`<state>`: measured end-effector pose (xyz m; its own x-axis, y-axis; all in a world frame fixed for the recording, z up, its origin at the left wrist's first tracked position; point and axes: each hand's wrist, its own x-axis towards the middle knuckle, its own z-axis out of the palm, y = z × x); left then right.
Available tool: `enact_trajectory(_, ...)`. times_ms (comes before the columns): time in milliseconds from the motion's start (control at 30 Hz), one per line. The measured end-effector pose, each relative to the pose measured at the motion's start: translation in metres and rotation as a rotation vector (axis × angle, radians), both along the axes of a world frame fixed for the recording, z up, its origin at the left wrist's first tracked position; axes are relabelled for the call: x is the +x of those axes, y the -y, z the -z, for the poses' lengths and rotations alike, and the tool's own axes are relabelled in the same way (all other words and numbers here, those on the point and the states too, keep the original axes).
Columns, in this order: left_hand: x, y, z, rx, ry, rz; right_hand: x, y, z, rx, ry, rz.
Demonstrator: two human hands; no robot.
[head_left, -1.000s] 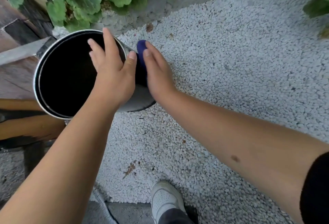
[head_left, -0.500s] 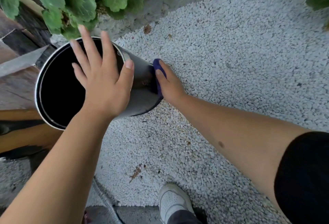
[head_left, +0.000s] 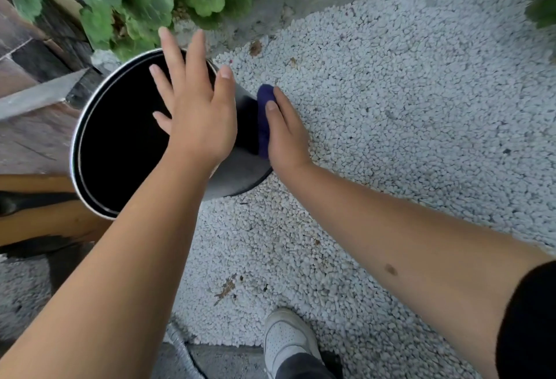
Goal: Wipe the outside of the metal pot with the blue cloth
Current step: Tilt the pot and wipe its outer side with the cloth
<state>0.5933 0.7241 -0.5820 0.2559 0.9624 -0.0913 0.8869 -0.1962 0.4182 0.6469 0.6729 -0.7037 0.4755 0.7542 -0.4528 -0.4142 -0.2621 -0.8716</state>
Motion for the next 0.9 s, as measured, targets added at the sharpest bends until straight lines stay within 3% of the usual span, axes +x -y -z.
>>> enact_trajectory(167,0.02,-0.004,-0.003,-0.032,0.079,-0.237,-0.017,0.004,-0.047,0.201,0.201,0.082)
enact_trajectory(300,0.023,-0.003,-0.004,-0.039,0.08,-0.273,-0.016,0.004,-0.039,0.264,0.354,0.034)
enact_trajectory(433,0.017,-0.003,-0.008,-0.037,0.101,-0.223,-0.016,-0.003,-0.011,-0.02,0.145,0.0)
enact_trajectory(567,0.007,-0.001,-0.009,0.011,0.167,-0.198,-0.015,0.001,0.024,-0.187,0.119,-0.132)
enact_trajectory(667,-0.015,0.004,-0.016,-0.007,0.201,0.005,-0.015,0.002,0.033,-0.249,0.062,-0.183)
enact_trajectory(800,-0.063,0.021,-0.021,0.097,-0.202,0.501,-0.009,0.0,0.041,-0.339,-0.02,-0.214)
enact_trajectory(900,-0.073,0.033,-0.013,0.005,-0.247,0.494,-0.006,-0.002,0.04,-0.343,-0.032,-0.211)
